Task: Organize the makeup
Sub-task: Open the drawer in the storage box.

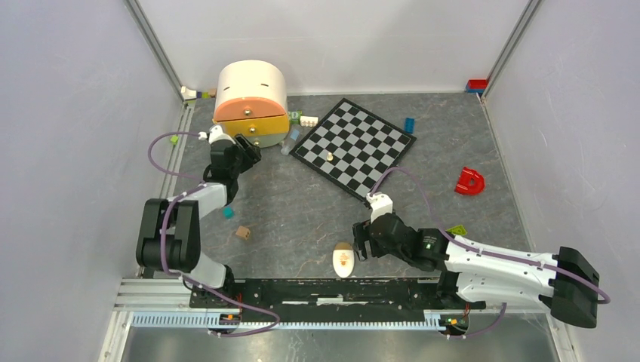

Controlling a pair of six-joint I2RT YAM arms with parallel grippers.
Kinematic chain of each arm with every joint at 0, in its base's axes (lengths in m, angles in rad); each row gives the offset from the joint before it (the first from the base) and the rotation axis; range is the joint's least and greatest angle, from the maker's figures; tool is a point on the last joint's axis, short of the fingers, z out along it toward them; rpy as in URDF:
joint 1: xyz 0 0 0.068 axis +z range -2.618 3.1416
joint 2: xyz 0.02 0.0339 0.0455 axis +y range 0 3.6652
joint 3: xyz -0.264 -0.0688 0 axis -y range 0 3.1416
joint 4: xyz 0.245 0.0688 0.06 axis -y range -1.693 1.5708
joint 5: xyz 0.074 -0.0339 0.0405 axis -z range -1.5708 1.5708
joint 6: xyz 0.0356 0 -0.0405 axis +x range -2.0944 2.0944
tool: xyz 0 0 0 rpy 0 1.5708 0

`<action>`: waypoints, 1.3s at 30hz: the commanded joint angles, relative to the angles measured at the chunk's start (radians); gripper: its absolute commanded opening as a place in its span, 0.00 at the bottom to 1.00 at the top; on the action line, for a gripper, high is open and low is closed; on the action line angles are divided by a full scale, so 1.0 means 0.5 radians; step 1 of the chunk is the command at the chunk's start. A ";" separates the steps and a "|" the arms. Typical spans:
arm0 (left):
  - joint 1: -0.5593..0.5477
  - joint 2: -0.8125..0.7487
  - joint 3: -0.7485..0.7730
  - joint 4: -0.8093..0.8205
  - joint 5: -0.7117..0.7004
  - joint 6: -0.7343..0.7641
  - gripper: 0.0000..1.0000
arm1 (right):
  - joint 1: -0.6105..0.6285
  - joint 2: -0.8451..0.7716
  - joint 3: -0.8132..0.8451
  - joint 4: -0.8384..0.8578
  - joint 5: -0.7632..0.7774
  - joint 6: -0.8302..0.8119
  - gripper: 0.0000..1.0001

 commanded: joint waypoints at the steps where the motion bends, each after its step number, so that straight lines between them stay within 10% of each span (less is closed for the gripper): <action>1: 0.006 0.131 0.127 0.325 -0.063 0.027 0.66 | 0.006 0.037 0.076 0.067 0.037 -0.102 0.85; 26: 0.107 0.763 0.359 0.766 0.240 -0.324 0.56 | -0.028 0.074 0.101 0.094 0.009 -0.205 0.86; 39: 0.123 0.782 0.382 0.721 0.302 -0.386 0.35 | -0.036 0.087 0.102 0.088 0.014 -0.216 0.86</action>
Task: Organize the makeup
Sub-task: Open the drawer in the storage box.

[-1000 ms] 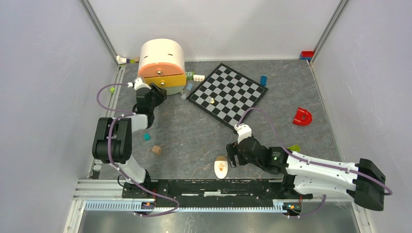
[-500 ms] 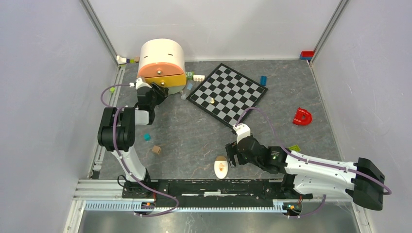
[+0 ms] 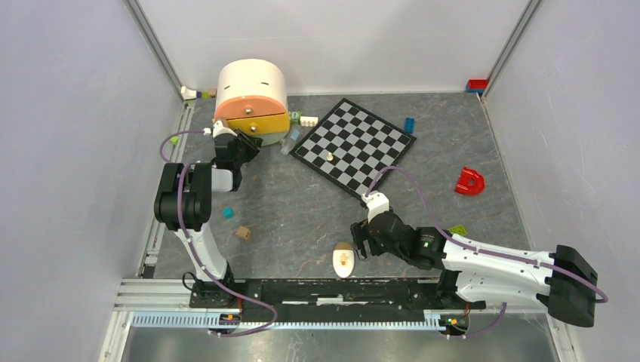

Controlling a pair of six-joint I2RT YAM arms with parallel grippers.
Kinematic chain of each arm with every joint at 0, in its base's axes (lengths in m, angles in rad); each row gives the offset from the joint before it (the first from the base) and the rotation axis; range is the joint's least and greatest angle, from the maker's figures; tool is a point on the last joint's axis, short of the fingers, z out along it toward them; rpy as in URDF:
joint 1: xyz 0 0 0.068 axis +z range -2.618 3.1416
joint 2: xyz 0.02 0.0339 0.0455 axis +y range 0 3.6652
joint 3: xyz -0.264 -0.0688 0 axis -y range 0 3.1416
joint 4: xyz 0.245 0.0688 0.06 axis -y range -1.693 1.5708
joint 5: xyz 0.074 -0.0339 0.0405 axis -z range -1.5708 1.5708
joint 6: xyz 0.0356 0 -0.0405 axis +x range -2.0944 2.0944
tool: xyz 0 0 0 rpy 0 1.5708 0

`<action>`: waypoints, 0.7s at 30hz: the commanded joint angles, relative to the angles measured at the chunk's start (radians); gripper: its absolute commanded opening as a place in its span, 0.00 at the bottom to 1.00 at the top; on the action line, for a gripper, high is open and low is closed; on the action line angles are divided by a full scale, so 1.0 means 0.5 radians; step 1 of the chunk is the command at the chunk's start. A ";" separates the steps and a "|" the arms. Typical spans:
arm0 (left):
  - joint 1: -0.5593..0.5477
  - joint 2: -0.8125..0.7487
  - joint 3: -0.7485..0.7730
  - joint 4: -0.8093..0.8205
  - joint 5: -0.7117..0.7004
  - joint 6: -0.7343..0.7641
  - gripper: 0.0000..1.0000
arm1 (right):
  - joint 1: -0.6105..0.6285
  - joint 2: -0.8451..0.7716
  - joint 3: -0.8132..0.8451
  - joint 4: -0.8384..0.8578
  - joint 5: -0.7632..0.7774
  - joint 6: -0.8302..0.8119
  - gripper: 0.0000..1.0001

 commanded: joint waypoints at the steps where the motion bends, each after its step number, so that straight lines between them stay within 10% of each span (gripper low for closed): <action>1: 0.021 -0.014 0.059 0.083 0.026 -0.087 0.35 | -0.010 0.013 0.083 0.038 0.013 -0.021 0.86; 21: -0.023 -0.444 -0.429 0.069 0.082 -0.229 0.37 | -0.010 -0.166 -0.034 0.043 -0.042 0.045 0.86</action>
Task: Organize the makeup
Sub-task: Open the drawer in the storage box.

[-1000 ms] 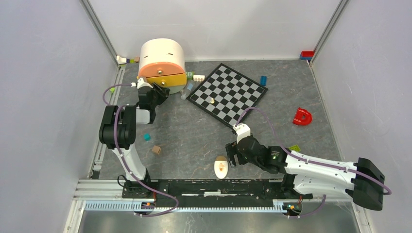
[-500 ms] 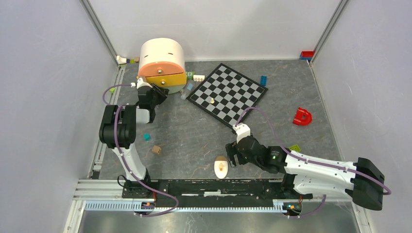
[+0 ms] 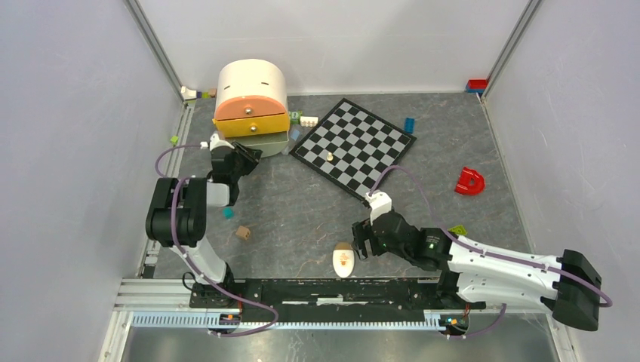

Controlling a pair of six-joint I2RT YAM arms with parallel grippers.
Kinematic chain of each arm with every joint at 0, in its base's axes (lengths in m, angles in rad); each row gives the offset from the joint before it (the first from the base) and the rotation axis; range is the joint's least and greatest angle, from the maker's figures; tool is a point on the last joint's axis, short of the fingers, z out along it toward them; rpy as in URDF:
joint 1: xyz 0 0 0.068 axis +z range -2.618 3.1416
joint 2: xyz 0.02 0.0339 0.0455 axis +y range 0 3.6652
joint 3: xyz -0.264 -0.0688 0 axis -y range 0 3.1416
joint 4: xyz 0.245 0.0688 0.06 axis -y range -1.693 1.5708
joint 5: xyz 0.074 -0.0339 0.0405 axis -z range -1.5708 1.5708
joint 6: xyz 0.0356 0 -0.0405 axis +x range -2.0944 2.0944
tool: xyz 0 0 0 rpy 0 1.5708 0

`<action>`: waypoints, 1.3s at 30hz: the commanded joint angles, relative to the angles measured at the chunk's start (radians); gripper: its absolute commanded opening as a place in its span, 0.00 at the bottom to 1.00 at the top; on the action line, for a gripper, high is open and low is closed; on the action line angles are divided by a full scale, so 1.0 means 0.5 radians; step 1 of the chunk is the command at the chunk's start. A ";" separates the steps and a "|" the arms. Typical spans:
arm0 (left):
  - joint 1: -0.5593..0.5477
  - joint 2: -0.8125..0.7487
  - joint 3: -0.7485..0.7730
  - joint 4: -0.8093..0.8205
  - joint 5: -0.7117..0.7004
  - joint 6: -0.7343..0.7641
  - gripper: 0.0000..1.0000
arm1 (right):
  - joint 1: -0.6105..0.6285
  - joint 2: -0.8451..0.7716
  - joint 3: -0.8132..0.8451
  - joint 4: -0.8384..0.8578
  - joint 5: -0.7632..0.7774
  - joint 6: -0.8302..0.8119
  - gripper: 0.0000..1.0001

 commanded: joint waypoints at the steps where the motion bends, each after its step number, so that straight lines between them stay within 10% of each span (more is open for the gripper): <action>1: -0.032 -0.184 -0.103 0.048 0.027 -0.098 0.37 | -0.009 -0.101 -0.035 0.032 -0.011 0.041 0.86; 25: -0.069 -0.766 -0.386 -0.381 -0.062 0.066 0.55 | -0.010 -0.241 -0.168 -0.019 -0.019 0.180 0.87; 39: -0.070 -0.466 -0.138 -0.397 -0.084 0.158 0.63 | -0.009 -0.217 -0.131 -0.018 -0.032 0.169 0.87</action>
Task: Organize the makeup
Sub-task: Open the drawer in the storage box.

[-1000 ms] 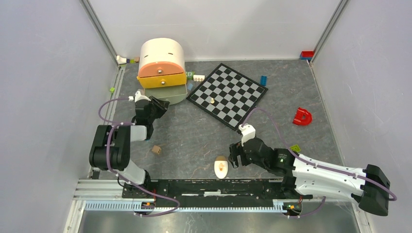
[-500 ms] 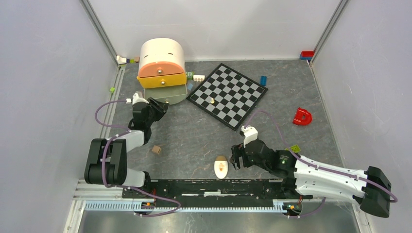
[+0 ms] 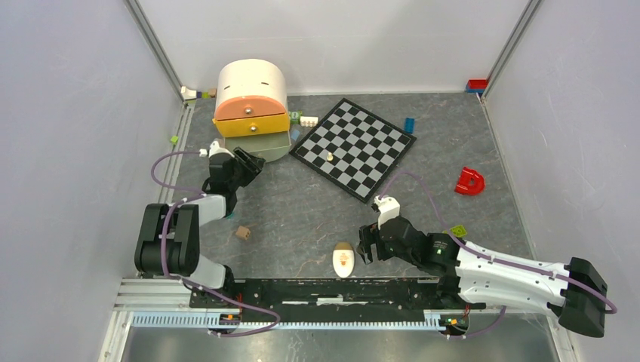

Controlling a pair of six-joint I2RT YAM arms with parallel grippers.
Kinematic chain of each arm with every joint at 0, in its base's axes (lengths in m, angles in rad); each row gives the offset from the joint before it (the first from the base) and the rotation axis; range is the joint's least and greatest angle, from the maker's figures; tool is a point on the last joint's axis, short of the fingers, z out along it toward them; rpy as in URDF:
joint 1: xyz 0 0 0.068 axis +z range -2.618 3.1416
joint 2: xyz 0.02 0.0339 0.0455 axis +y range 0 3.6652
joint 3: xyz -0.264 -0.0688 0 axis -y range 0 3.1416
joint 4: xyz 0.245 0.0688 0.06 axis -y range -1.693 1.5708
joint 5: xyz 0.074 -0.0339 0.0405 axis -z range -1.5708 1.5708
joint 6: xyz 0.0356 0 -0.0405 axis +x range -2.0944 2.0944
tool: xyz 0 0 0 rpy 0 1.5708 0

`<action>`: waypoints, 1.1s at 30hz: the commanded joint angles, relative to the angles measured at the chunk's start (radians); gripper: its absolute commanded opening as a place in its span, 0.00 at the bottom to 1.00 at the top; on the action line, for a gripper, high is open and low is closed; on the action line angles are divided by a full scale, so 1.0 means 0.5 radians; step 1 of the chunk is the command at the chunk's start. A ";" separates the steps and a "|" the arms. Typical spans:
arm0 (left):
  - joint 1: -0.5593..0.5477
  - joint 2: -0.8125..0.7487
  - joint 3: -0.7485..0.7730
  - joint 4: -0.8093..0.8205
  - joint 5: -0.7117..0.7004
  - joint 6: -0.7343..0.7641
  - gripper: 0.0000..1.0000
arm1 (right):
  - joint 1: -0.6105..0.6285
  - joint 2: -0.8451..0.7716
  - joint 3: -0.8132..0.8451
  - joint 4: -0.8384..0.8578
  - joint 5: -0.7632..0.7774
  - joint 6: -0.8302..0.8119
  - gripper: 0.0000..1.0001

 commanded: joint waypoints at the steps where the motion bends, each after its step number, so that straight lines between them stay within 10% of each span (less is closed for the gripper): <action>1: -0.009 0.084 0.134 0.058 -0.037 0.113 0.63 | -0.007 -0.014 0.028 0.025 0.002 0.012 0.86; 33: -0.010 0.175 0.127 0.049 0.062 0.029 0.28 | -0.010 0.006 0.025 0.011 0.016 -0.011 0.87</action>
